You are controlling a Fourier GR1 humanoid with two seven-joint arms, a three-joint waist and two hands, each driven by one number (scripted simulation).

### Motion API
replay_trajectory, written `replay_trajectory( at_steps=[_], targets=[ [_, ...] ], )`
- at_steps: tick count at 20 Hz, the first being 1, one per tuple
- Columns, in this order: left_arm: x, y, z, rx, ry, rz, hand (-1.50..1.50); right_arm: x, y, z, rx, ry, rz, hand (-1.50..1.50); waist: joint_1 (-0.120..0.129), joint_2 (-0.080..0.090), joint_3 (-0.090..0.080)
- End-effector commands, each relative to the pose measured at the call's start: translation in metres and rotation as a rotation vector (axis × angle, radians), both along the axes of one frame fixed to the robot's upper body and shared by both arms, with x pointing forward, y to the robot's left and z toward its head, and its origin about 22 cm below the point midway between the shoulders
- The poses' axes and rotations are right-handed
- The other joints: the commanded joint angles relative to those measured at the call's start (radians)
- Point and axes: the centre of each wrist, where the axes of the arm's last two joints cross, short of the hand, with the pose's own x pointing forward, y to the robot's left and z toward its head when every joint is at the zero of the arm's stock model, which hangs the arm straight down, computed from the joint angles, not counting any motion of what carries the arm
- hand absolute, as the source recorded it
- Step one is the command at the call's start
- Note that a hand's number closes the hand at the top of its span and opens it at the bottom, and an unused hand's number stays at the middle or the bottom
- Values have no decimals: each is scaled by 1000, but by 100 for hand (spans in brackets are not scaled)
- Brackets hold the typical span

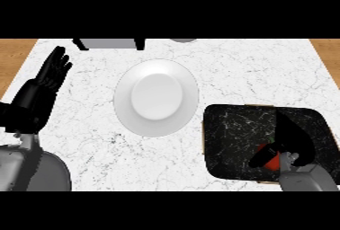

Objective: Pick the bell pepper from the tray and place it in the plate

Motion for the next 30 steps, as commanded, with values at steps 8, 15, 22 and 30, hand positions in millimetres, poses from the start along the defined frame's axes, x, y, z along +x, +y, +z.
replay_trajectory(
  at_steps=[8, 15, 22, 30],
  targets=[
    [0, 14, 6, 5, 14, -6, 0, -3, -10, -13, -5, 188, -116, -150, 3, 1, 0],
    [-1, -7, 1, -9, -22, -8, 0, -6, -16, -43, -70, 256, -117, -150, 3, 2, 1],
    [-1, 4, 11, -2, -11, 3, 0, -56, 19, -57, -174, -8, -128, 150, -8, -4, 1],
    [-12, 22, -5, -6, 18, 22, 0, -154, 60, -57, -266, -100, -233, 150, -26, -12, -1]
  ],
)
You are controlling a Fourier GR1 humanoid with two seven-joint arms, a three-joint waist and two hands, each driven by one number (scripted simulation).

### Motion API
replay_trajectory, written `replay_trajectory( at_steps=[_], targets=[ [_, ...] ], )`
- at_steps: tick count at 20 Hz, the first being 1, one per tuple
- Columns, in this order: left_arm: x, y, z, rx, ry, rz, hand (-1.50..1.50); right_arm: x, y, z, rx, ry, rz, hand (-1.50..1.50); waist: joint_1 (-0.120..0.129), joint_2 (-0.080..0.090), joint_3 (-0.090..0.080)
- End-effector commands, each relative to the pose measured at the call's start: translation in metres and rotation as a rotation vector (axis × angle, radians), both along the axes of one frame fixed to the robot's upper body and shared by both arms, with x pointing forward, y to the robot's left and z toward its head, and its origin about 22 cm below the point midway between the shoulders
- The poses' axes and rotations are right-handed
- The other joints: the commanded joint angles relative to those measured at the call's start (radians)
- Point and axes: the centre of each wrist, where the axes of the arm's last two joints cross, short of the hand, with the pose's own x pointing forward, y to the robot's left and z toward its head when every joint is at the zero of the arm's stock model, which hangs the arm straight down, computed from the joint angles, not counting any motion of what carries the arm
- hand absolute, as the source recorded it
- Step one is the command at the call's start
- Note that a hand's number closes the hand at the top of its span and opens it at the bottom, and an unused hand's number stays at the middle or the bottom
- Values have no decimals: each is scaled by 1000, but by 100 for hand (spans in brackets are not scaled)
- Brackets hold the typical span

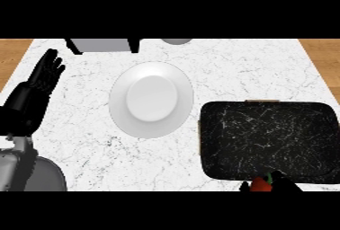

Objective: Pick the bell pepper from the tray and place it in the plate

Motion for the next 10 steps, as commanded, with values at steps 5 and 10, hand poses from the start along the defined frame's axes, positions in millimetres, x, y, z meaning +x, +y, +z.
replay_trajectory(
  at_steps=[5, 10],
  targets=[
    [1, 2, 4, -3, -11, -13, 0, -55, 57, 44, -135, -183, -113, 150, 16, 14, 10],
    [6, -4, 7, 10, -3, -19, 0, -63, 86, 77, -105, -417, 33, 150, 20, 16, 10]
  ],
)
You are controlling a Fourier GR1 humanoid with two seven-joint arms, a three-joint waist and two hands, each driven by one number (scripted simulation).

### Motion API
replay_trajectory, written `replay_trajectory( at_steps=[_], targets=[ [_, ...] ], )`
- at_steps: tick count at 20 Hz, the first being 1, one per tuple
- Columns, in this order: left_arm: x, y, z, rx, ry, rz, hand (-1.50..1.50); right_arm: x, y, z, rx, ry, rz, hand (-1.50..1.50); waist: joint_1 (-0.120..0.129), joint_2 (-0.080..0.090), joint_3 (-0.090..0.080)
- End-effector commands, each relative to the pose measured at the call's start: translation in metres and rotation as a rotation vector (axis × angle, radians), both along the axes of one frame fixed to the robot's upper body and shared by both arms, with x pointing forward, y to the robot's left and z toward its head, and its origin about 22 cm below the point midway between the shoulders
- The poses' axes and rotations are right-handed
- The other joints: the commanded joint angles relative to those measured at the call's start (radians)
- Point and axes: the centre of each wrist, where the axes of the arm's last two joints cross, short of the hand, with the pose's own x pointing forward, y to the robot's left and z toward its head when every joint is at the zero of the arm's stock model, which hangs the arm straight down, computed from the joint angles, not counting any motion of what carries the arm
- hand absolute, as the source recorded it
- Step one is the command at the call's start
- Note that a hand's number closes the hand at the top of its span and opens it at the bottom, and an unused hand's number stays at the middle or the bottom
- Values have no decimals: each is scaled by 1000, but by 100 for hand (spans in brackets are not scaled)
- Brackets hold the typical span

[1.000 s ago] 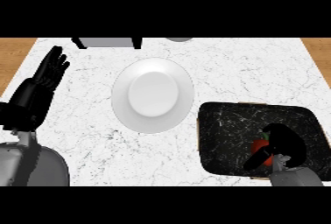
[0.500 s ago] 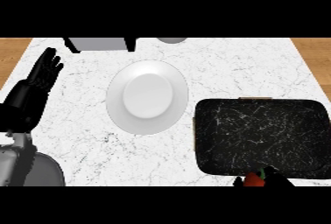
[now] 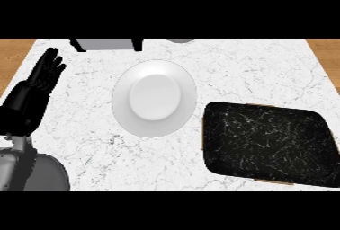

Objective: Pick the bell pepper from the tray and place it in the plate

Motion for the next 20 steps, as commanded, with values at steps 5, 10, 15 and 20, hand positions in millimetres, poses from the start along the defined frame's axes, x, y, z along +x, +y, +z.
replay_trajectory(
  at_steps=[5, 10, 15, 20],
  targets=[
    [0, -16, -2, -7, -3, -25, 0, -8, 47, 51, 115, -357, 120, 150, 21, 5, 1],
    [-3, -12, -7, -19, 0, -41, 0, 0, 46, 65, 152, -443, 197, 150, 38, 10, 1],
    [4, -14, 6, 2, -18, -52, 0, 10, 52, 61, 166, -454, 258, 150, 54, 18, 2],
    [4, -25, 9, -6, -23, -79, 0, 26, 50, 63, 188, -488, 280, 150, 74, 25, 2]
  ],
)
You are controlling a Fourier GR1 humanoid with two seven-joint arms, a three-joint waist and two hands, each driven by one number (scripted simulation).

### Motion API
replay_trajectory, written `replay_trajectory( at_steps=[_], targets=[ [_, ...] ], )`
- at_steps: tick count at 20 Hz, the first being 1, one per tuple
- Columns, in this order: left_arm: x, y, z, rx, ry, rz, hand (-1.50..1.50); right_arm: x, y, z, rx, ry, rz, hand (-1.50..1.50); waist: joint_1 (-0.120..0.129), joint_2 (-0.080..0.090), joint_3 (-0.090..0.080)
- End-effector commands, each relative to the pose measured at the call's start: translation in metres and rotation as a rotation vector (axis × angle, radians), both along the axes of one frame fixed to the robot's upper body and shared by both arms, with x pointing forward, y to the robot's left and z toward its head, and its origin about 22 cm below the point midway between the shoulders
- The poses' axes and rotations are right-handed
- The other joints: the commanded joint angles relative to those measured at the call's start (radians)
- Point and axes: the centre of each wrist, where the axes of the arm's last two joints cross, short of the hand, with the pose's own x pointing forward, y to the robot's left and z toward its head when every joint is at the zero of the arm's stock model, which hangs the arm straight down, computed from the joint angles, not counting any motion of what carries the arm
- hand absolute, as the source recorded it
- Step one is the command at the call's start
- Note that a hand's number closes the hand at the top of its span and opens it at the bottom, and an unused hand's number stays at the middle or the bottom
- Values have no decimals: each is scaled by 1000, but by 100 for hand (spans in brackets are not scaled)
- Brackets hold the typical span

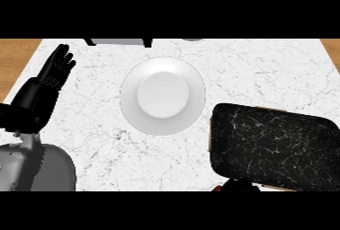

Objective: Pick the bell pepper from the tray and place it in the plate

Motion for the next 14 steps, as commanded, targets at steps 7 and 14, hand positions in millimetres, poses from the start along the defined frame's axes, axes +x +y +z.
replay_trajectory(
  at_steps=[7, 14],
  targets=[
    [8, -11, 10, 8, -24, -33, 0, 44, 22, 32, 373, -5, -89, 150, 33, 21, 1],
    [6, -24, 6, 11, -11, -64, 0, 110, 18, 20, 358, 27, -186, 150, 67, 22, 1]
  ],
)
